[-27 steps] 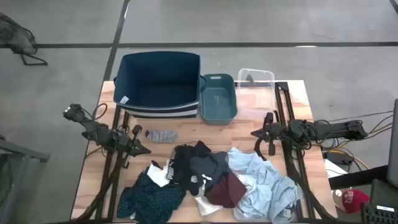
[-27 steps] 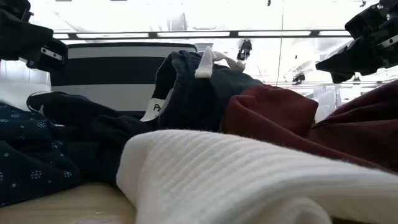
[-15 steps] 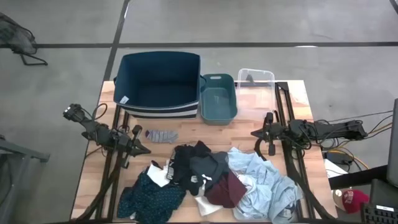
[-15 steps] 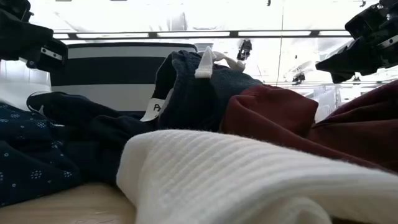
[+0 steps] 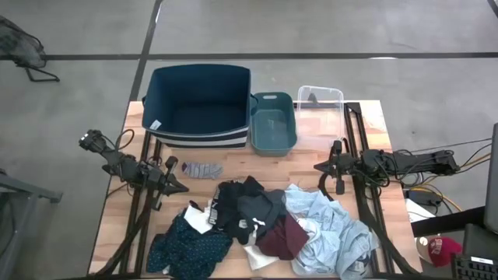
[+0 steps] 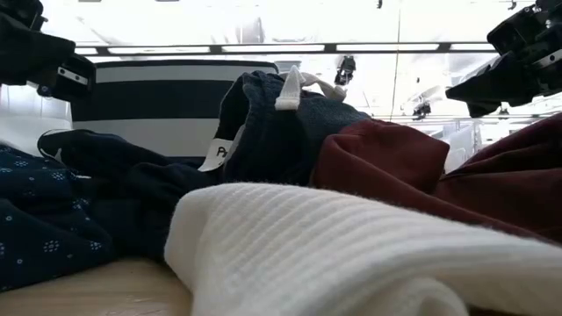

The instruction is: Pick & Place Cloths

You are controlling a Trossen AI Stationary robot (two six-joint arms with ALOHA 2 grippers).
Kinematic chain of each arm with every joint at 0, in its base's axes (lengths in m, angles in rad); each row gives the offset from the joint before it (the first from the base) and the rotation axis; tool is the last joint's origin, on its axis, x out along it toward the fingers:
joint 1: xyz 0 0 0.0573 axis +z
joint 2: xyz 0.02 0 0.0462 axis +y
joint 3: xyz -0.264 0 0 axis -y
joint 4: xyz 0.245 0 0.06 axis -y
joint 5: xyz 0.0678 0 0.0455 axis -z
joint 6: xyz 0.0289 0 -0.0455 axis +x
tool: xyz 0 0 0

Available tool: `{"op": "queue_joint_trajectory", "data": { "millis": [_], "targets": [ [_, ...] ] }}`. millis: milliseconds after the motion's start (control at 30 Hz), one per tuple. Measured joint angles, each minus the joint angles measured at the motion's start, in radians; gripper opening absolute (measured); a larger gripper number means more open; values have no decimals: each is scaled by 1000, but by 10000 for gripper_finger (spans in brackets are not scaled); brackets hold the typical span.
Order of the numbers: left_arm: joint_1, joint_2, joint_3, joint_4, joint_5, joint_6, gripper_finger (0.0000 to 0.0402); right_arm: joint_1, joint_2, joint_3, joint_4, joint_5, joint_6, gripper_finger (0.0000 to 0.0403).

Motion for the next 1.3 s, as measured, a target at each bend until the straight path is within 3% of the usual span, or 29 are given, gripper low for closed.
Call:
{"op": "queue_joint_trajectory", "data": {
  "millis": [733,1000,1200,1300],
  "targets": [
    [0,0,0,0,0,0,3,0,0,0,24,0,29,8],
    [0,0,0,0,0,0,3,0,0,0,148,-1,286,8],
    [0,0,0,0,0,0,3,0,9,0,274,-5,286,8],
    [0,0,0,0,0,0,3,0,43,0,351,-89,280,8]
  ]
}}
